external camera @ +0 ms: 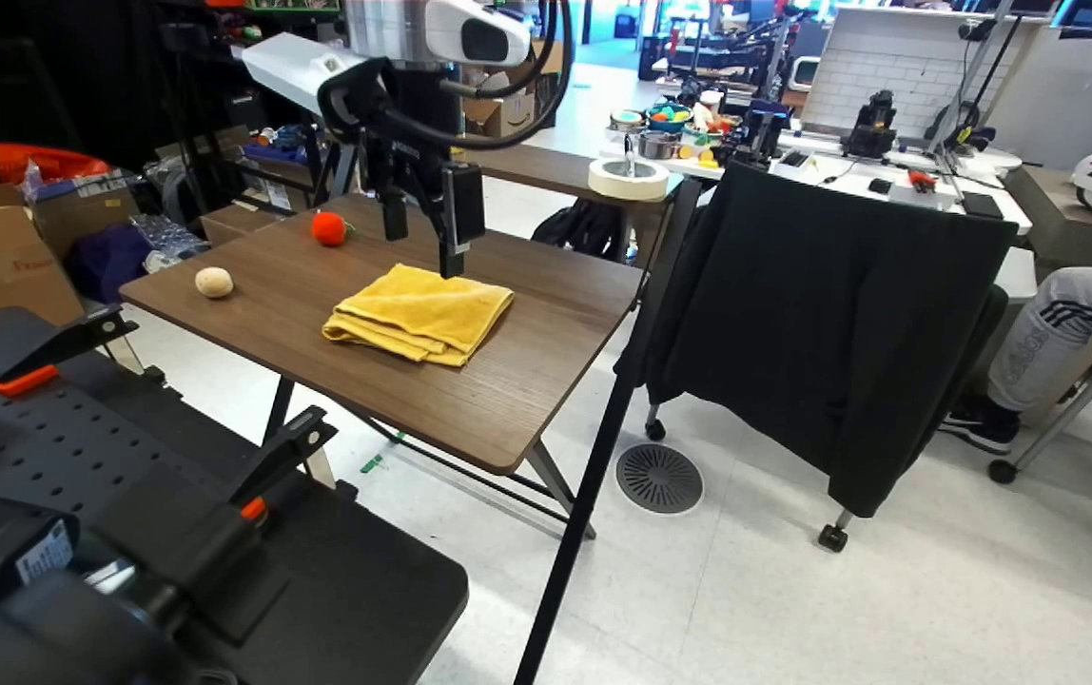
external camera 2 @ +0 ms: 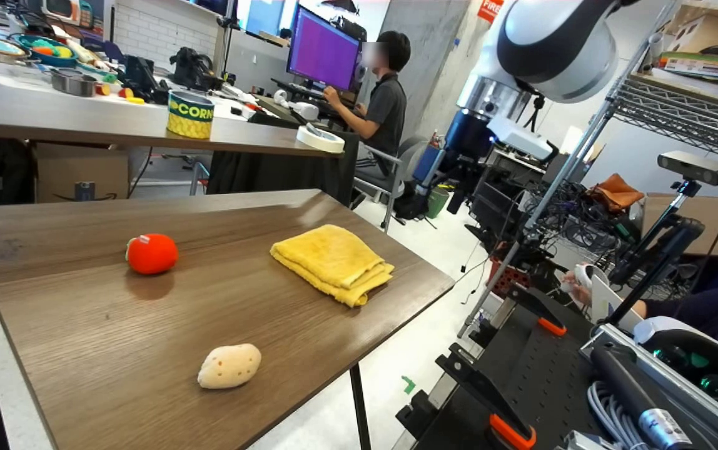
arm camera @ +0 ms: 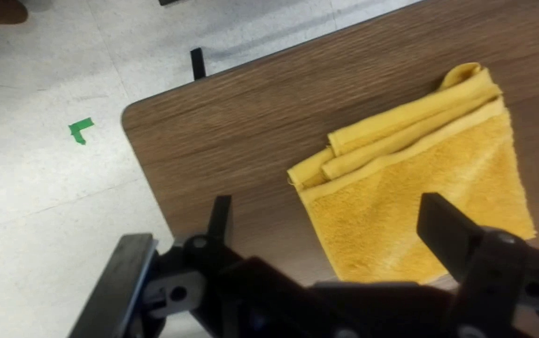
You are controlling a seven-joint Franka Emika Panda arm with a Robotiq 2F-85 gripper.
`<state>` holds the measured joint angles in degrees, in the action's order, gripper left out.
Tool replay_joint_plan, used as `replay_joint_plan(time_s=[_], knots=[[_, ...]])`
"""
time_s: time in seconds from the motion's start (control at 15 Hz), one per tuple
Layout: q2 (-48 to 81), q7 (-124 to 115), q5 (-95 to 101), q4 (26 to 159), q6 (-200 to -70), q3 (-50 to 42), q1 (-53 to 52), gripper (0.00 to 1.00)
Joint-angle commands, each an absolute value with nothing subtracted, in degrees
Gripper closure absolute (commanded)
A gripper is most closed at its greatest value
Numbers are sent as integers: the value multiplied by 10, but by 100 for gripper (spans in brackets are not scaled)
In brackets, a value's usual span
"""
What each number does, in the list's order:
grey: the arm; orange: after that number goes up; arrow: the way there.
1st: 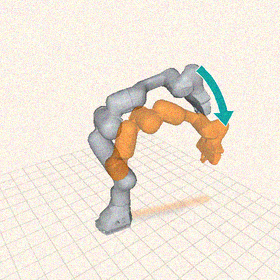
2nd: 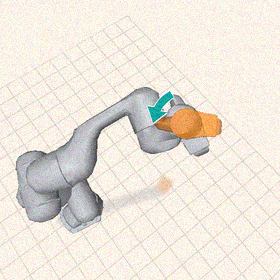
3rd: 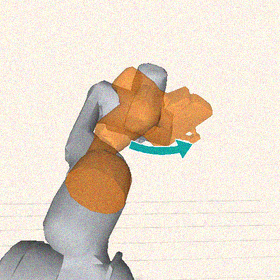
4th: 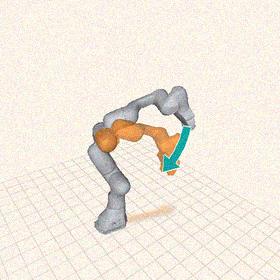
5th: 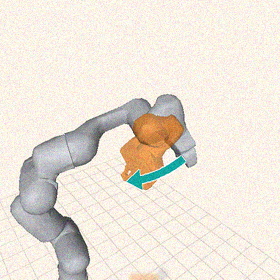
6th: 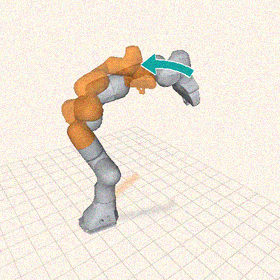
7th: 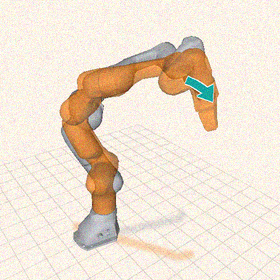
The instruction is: Use the towel to clean the table, then move the brown plushy to the right and clean the table
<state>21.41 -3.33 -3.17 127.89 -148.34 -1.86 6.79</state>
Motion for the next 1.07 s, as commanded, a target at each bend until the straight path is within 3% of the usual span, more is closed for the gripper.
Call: replay_joint_plan(time_s=[0.0, 0.4, 0.67, 0.73, 0.8, 1.0], knots=[[300, -75, -71, 1168, -1441, 4, 35, 0], [468, -258, -32, 984, -1436, -52, -77, 0], [560, -296, -39, 881, -1350, -71, -91, 0], [568, -279, -42, 863, -1298, -61, -81, 0], [537, -280, -46, 923, -1370, -60, -87, 0], [562, -280, -45, 881, -1320, -60, -82, 0]])
